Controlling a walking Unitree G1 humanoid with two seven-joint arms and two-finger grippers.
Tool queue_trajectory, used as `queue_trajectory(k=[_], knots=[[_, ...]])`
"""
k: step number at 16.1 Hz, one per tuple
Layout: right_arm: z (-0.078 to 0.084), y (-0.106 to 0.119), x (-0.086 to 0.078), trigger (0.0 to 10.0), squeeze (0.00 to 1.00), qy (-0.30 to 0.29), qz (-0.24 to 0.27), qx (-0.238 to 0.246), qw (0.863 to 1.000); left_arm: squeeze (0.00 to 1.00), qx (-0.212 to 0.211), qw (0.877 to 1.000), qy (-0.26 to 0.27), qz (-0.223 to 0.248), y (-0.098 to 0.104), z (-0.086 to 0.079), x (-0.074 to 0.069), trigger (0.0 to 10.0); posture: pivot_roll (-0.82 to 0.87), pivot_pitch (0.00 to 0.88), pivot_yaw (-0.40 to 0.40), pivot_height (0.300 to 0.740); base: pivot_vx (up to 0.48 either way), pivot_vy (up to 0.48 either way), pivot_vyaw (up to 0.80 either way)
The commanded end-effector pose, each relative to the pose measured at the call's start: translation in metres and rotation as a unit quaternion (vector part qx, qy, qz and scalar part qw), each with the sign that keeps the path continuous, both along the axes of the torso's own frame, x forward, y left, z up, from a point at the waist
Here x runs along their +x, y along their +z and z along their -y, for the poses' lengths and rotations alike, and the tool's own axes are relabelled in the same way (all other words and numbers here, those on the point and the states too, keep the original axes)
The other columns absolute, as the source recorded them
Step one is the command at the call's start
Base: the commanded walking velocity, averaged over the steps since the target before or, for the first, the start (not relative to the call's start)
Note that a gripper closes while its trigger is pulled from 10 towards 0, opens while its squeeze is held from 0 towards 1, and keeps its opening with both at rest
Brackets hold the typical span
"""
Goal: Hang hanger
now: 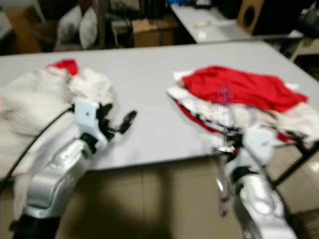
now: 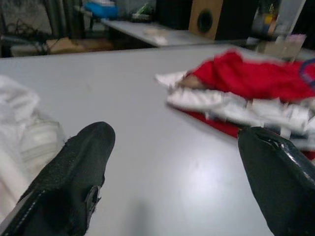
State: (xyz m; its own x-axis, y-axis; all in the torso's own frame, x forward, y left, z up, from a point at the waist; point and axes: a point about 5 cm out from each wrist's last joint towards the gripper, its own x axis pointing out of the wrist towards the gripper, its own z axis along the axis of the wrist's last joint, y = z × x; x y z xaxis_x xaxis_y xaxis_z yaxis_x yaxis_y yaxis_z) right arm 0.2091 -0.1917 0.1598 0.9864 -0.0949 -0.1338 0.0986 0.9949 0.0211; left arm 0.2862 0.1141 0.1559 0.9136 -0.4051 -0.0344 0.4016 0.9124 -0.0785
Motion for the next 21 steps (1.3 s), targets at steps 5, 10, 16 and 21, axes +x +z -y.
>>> queue_trajectory(k=[5,10,16,21], knots=[[0.002,0.003,0.002,10.0,0.00,-0.016,0.013,-0.019,1.000,0.80,0.010,0.999,-0.035,0.020,0.004,0.011,0.005,10.0,-0.10,0.054,0.093,0.740,0.048,0.000,0.00],[0.004,0.007,0.002,10.0,0.00,-0.009,0.019,-0.057,0.998,0.80,-0.006,0.999,-0.035,0.011,0.000,0.016,0.005,10.0,-0.12,0.053,0.091,0.740,0.363,0.000,-0.55],[0.005,0.005,-0.004,10.0,0.00,0.031,0.008,-0.049,0.998,0.80,-0.010,1.000,-0.016,0.000,-0.011,0.014,0.003,10.0,-0.13,0.045,0.072,0.740,0.402,0.000,-0.13],[0.004,0.003,-0.008,10.0,0.00,0.067,0.001,-0.074,0.995,0.81,-0.005,1.000,0.006,0.009,-0.015,0.010,0.000,10.0,-0.13,0.049,0.052,0.740,0.400,0.000,-0.80]])
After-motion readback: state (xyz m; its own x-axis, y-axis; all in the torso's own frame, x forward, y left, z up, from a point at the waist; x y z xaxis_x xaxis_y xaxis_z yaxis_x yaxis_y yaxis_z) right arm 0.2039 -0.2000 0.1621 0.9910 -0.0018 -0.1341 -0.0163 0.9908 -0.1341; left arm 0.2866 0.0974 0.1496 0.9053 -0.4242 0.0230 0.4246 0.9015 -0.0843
